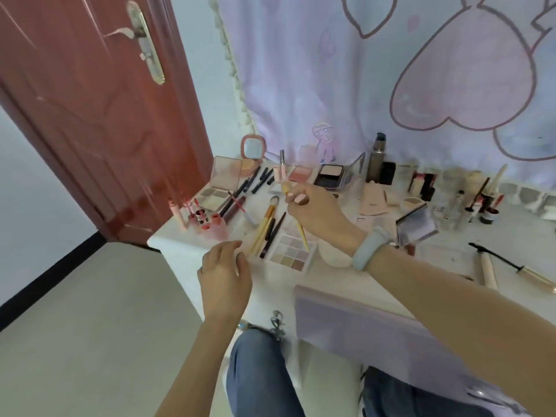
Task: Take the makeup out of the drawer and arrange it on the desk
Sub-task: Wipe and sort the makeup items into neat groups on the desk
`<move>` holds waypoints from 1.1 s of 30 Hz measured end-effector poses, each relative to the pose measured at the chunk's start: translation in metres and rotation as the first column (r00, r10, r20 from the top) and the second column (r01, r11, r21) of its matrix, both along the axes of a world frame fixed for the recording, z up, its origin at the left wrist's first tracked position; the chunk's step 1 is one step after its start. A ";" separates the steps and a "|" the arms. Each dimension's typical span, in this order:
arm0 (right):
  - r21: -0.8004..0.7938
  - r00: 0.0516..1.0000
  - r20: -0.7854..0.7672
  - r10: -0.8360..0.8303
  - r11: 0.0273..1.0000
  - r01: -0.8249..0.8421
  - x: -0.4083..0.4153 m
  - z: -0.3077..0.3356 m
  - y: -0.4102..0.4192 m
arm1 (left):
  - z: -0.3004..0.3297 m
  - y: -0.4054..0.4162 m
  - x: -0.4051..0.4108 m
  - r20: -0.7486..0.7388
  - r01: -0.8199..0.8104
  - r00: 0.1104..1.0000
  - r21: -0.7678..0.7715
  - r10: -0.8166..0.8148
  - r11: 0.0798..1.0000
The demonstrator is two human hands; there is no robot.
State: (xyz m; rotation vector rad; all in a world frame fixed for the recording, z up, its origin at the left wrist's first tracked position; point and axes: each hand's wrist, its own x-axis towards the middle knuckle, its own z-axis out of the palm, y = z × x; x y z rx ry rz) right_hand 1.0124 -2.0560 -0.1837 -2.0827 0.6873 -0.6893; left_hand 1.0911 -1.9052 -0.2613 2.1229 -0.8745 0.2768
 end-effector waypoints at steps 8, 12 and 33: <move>-0.150 0.964 -0.261 -0.043 0.989 0.004 0.051 -0.029 -0.007 | -0.029 -0.001 0.010 0.141 -0.018 0.990 0.011 0.016 1.000; -0.295 0.940 -0.339 -0.045 0.953 -0.061 0.058 -0.035 -0.005 | -0.031 -0.002 0.012 0.135 -0.027 0.990 0.009 0.025 1.000; -0.303 0.923 0.205 -0.326 0.876 0.376 -0.185 -0.016 -0.047 | 0.028 -0.072 -0.132 0.246 0.448 0.883 -0.182 -0.401 0.875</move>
